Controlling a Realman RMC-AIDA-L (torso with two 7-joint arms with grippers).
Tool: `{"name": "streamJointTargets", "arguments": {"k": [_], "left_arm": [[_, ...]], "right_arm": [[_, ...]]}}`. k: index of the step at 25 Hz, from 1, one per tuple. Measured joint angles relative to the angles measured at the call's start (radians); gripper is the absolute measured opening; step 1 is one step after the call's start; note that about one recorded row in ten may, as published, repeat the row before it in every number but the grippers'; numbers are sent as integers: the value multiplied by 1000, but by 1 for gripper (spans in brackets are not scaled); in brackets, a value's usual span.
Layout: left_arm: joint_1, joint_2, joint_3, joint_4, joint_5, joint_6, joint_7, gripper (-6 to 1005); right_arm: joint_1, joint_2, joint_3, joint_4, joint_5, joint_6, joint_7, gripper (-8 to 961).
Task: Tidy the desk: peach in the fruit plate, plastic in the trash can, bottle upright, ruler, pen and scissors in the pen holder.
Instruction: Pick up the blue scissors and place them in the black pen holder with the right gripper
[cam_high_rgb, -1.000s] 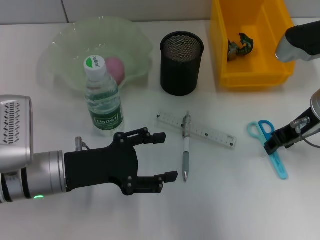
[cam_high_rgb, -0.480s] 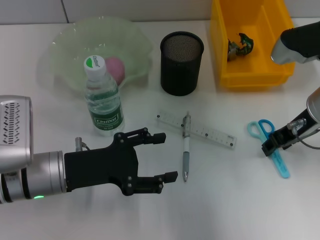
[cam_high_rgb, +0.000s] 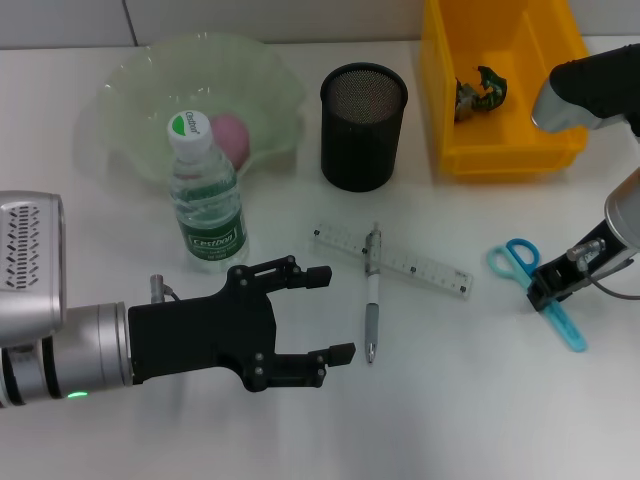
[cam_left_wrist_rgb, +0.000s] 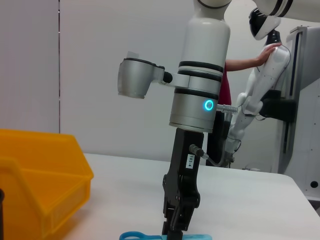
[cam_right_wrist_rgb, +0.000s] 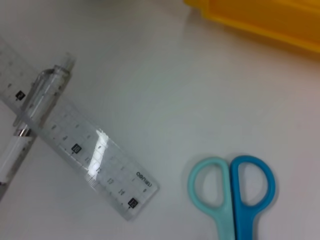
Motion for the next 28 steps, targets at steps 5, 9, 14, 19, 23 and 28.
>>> {"name": "streamJointTargets", "arguments": {"k": [5, 9, 14, 19, 23, 28], "left_arm": [[2, 0, 0, 0, 0, -1, 0, 832], [2, 1, 0, 0, 0, 2, 0, 832], [2, 2, -3, 0, 0, 5, 0, 832], [2, 2, -8, 0, 0, 8, 0, 832], [0, 0, -13, 0, 0, 8, 0, 832], [2, -2, -15, 0, 0, 5, 0, 832]], "right_arm": [[-1, -2, -9, 14, 0, 14, -4, 207], [-40, 0, -9, -75, 1, 3, -6, 205], [-112, -5, 6, -257, 25, -25, -10, 208], [-207, -3, 92, -499, 148, 29, -82, 211], [-277, -1, 162, -551, 387, 229, -265, 213], [-293, -3, 157, -299, 881, 524, -765, 216]]}}
